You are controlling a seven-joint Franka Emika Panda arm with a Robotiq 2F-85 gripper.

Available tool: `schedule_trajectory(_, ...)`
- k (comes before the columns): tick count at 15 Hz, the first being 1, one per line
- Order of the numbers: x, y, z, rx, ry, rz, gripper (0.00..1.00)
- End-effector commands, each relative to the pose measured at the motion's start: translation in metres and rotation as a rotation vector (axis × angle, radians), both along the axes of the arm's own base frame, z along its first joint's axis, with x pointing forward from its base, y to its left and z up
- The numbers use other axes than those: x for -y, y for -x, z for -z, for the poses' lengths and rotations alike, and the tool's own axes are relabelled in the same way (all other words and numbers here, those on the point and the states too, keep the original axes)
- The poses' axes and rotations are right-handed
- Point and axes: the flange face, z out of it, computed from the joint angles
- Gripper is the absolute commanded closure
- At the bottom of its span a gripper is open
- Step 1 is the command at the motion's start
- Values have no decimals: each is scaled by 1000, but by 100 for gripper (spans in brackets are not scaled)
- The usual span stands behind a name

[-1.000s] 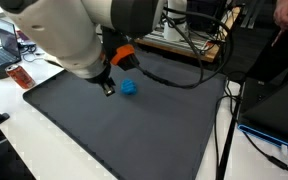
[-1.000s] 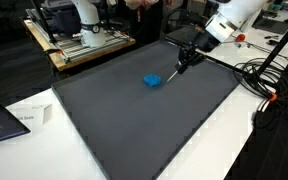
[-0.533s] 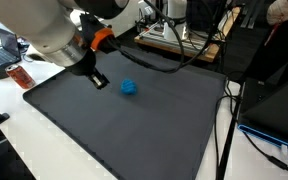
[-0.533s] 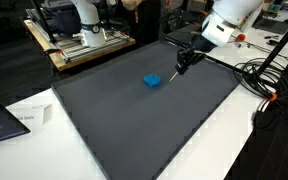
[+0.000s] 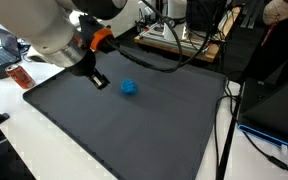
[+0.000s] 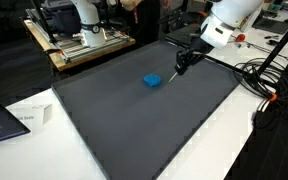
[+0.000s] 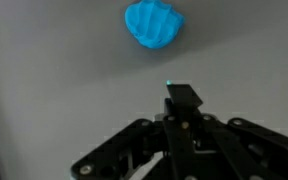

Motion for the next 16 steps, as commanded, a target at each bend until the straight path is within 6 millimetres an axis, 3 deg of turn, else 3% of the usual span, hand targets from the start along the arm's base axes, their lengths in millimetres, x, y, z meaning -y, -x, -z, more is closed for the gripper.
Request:
schedule_trajectory(1, 25, 1, 10, -18, -53, -11, 97)
schedule_trajectory(8, 59, 7, 18, -65, -174, -28, 97)
schedule_trajectory(16, 70, 17, 36, -98, -322, -41, 97)
